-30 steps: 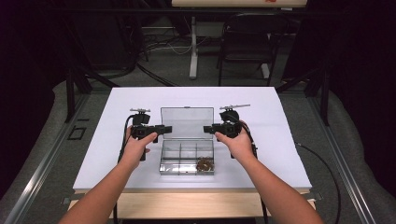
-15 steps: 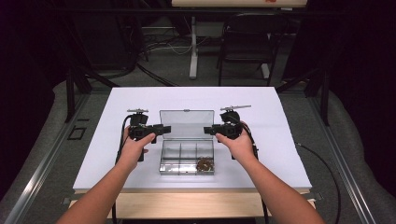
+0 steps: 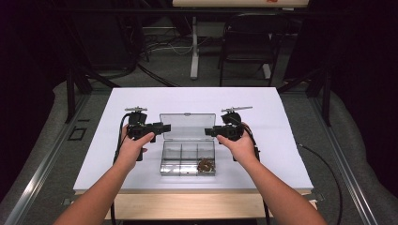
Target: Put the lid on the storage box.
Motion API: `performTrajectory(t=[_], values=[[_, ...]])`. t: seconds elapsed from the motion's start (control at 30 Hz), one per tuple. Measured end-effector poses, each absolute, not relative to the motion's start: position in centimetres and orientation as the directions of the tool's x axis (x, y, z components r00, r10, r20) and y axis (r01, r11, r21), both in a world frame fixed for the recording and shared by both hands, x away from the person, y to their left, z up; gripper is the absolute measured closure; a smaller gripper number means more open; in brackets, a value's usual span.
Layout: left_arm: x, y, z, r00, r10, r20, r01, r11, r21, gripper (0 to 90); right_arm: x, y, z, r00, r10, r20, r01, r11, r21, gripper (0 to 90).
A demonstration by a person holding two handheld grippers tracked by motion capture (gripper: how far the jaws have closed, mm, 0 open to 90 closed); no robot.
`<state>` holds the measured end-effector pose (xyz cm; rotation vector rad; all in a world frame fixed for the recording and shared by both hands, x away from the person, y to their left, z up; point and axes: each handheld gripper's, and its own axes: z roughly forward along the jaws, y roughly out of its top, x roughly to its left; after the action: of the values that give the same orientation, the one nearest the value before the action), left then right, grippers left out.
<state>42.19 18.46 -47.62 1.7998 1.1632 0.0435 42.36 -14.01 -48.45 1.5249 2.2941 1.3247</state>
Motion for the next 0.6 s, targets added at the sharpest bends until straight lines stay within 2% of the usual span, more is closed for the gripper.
performTrajectory(t=[0.6], values=[[41.0, 18.6, -47.1, 0.572, 0.697, -0.433, 0.672, -0.095, 0.734, 50.5, 41.6, -14.1, -48.5, -0.516, 0.772, 0.369, 0.705, 0.139, 0.696, 53.1]])
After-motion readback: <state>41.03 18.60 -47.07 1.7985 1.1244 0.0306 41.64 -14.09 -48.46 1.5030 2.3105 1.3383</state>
